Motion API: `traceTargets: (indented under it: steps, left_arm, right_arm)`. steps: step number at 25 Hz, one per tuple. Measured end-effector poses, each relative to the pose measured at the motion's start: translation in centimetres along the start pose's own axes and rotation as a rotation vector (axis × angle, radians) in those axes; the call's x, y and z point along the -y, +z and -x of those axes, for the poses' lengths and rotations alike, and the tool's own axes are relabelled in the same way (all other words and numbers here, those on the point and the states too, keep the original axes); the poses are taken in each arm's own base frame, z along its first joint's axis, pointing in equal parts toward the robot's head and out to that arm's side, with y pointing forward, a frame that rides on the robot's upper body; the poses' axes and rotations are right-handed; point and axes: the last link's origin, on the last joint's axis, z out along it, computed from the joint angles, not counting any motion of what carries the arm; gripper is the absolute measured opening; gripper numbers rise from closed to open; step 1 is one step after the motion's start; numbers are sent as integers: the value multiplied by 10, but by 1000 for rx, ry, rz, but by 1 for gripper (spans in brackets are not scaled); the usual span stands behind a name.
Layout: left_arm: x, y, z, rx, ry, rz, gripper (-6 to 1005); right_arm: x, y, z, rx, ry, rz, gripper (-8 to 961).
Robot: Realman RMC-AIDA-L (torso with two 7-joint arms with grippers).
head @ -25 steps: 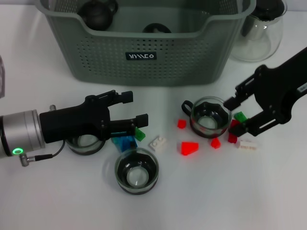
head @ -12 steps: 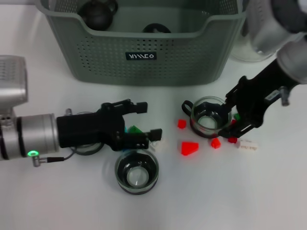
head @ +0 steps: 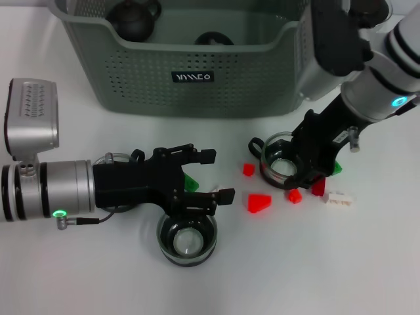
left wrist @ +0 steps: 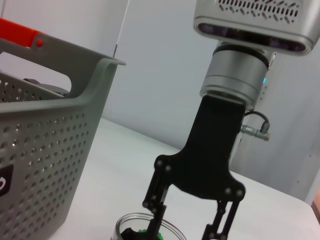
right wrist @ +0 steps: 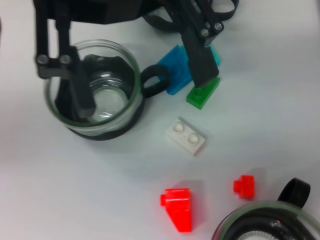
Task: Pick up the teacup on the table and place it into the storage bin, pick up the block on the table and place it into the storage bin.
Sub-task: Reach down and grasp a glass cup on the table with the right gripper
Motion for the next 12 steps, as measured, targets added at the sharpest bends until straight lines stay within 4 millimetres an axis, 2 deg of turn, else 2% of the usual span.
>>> traceTargets:
  steps: [12]
  left_arm:
    - [1,-1,0,-5,-7,-6,900]
  right_arm:
    - [-3,26,9,-46,-49,-18,616]
